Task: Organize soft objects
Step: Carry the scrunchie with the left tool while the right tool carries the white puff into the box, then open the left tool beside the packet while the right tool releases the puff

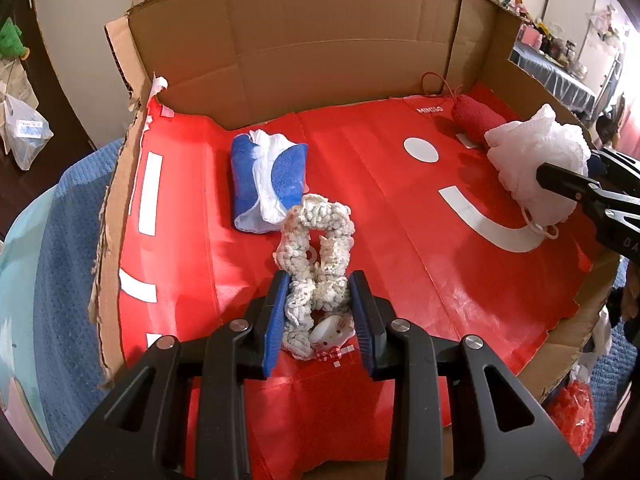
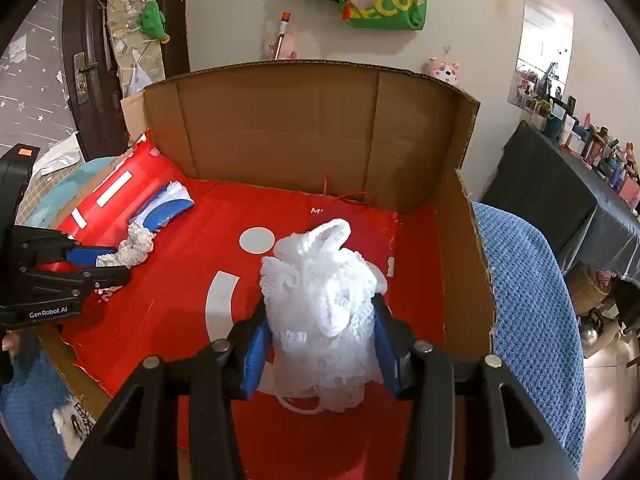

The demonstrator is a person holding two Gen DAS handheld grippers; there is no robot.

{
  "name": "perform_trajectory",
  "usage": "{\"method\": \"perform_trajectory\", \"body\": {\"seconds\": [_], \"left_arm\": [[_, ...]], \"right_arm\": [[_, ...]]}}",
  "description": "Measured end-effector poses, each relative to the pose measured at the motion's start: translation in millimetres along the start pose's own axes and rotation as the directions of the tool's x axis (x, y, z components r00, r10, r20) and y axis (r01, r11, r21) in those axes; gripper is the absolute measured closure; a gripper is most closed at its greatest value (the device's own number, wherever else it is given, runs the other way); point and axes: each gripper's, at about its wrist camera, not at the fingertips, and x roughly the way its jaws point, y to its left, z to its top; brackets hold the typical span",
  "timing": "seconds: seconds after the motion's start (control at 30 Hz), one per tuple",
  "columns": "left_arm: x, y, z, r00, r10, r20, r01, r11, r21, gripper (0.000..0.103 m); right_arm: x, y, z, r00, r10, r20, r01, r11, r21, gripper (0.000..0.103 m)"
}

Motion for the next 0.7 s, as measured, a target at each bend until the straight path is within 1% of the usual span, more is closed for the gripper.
{"method": "perform_trajectory", "body": {"seconds": [0.17, 0.23, 0.3, 0.33, 0.4, 0.53, 0.7], "left_arm": [[-1.2, -0.4, 0.1, 1.000, -0.009, 0.005, 0.009, 1.000, 0.004, 0.072], [-1.9, -0.3, -0.3, 1.000, -0.010, 0.005, 0.010, 1.000, 0.005, 0.070], [-3.3, -1.0, -0.5, 1.000, -0.010, 0.013, 0.010, 1.000, 0.008, 0.051], [-5.2, -2.2, -0.7, 1.000, -0.016, 0.025, 0.015, 1.000, 0.014, 0.049], [-9.6, -5.6, -0.8, 0.999, -0.011, 0.042, 0.010, 1.000, 0.026, 0.042], [-14.3, -8.1, 0.0, 0.998, -0.011, 0.060, 0.009, 0.999, 0.034, 0.041], [-20.1, -7.4, 0.0, 0.997, -0.014, 0.074, 0.012, 1.000, 0.028, 0.041]], "right_arm": [[1.1, 2.1, 0.3, 1.000, 0.000, -0.004, 0.000, 1.000, -0.007, 0.052], [1.2, 2.1, 0.3, 1.000, 0.002, -0.004, -0.002, 1.000, -0.006, 0.051], [1.2, 2.1, 0.3, 1.000, 0.003, -0.006, -0.003, 1.000, -0.007, 0.051], [1.3, 2.4, 0.4, 1.000, 0.004, -0.008, -0.004, 1.000, -0.008, 0.050], [1.1, 2.6, 0.3, 1.000, 0.007, -0.008, -0.007, 1.000, -0.009, 0.050], [1.2, 2.7, 0.0, 1.000, 0.009, -0.010, -0.009, 1.000, -0.010, 0.049], [1.1, 5.0, -0.4, 1.000, 0.023, -0.011, -0.023, 1.000, -0.010, 0.043]]}}
